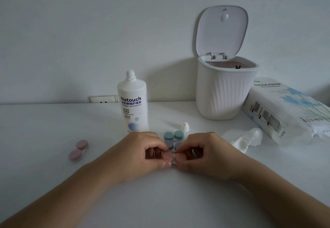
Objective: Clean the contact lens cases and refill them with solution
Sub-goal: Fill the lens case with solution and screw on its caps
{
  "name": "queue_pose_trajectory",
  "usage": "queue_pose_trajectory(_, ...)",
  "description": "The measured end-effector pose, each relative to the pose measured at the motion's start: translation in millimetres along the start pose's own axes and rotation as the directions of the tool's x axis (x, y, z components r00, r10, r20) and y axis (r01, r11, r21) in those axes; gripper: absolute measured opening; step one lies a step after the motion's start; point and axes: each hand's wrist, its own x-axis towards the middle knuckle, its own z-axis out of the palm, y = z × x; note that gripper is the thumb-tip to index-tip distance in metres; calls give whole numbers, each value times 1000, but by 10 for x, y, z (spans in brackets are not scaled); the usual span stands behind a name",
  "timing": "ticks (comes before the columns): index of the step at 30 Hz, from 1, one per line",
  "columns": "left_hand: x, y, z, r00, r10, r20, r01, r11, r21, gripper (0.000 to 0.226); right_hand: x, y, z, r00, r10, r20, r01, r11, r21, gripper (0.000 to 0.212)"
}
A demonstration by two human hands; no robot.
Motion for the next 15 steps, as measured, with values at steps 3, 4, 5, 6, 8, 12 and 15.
queue_pose_trajectory(3,-5,-42,13,999,10,-34,-9,1000,22,28,5,30,26,999,0,-47,0,1000,16,16)
queue_pose_trajectory(4,-6,-59,18,999,13,-41,-12,999,30,29,9,46,33,998,1,-62,1,1000,22,17)
queue_pose_trajectory(5,-5,-78,23,999,16,-46,-14,999,43,29,12,62,39,997,-1,-75,2,1000,23,17)
queue_pose_trajectory(6,-3,-96,25,999,19,-50,-16,998,56,30,16,76,42,997,-3,-83,5,1000,23,18)
queue_pose_trajectory(8,1,-130,22,999,20,-50,-15,996,85,30,25,98,46,996,-7,-88,9,1000,22,19)
queue_pose_trajectory(12,-4,-152,21,998,32,-50,-22,984,177,31,39,116,39,996,-18,-93,18,1000,-3,23)
queue_pose_trajectory(15,-7,-141,6,997,48,-65,-26,952,305,39,45,109,30,992,-50,-118,45,998,-42,26)
